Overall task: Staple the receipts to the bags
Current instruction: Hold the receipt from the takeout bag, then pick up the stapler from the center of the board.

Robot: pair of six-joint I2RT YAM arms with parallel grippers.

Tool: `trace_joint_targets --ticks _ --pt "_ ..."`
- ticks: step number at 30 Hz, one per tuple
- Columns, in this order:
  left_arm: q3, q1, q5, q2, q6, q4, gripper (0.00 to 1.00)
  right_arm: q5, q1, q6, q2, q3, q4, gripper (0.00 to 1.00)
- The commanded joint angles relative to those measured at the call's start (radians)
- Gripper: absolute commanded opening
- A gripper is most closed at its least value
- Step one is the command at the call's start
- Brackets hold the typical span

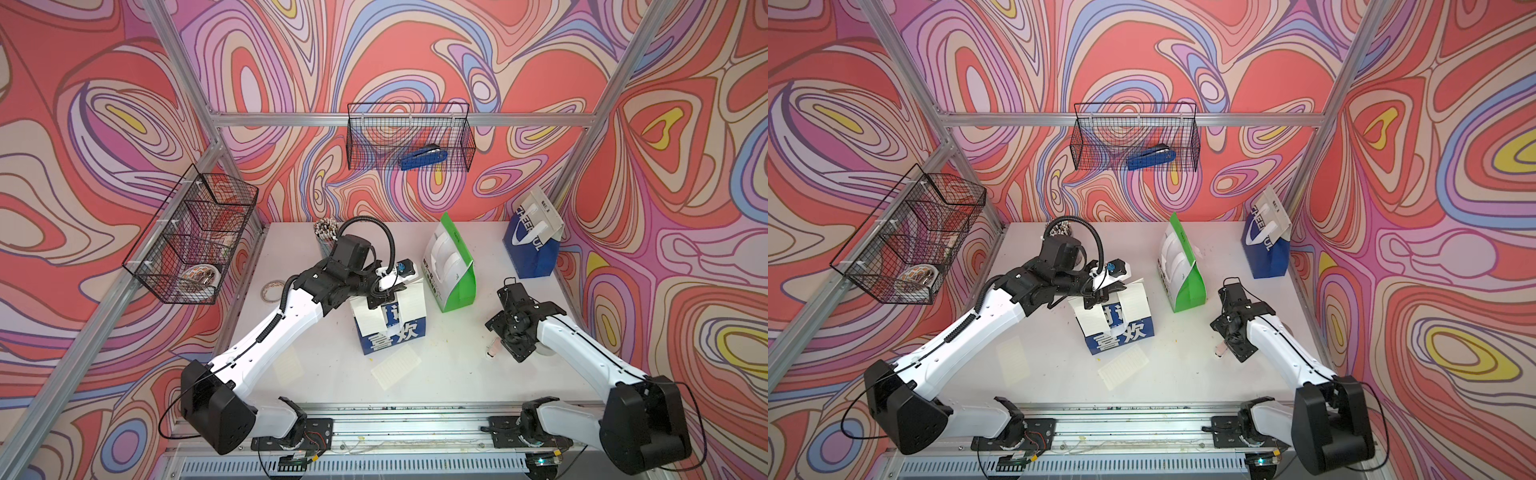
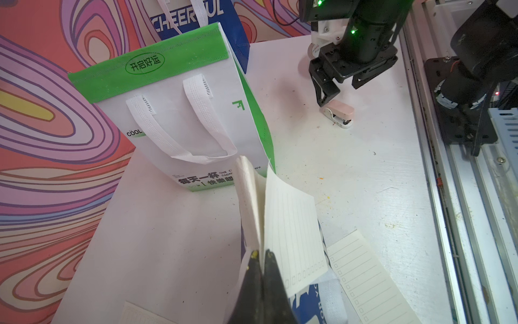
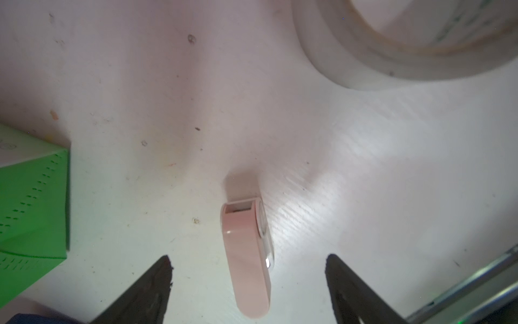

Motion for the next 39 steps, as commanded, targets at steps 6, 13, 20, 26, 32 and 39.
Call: trace_joint_targets --ticks 6,13,20,26,32,39 --pt "-0.017 -0.002 -0.019 -0.014 -0.002 -0.033 0.00 -0.088 -0.054 -0.157 0.130 -0.001 0.158 0.66" --pt "-0.020 0.002 0.004 -0.006 -0.024 -0.040 0.00 -0.104 -0.054 -0.156 0.141 -0.025 0.172 0.59" --pt "-0.017 0.021 0.049 0.004 -0.045 -0.038 0.00 -0.125 -0.054 -0.155 0.165 -0.065 0.187 0.60" --pt "-0.006 0.031 0.069 0.016 -0.058 -0.047 0.00 -0.105 -0.055 -0.171 0.129 -0.050 0.169 0.33" --pt "-0.004 0.033 0.090 0.010 -0.099 -0.046 0.00 -0.085 -0.048 -0.156 -0.083 -0.004 0.134 0.18" --pt "-0.021 0.040 0.077 -0.008 -0.184 -0.041 0.00 0.084 0.208 -0.103 -0.335 0.121 0.155 0.13"
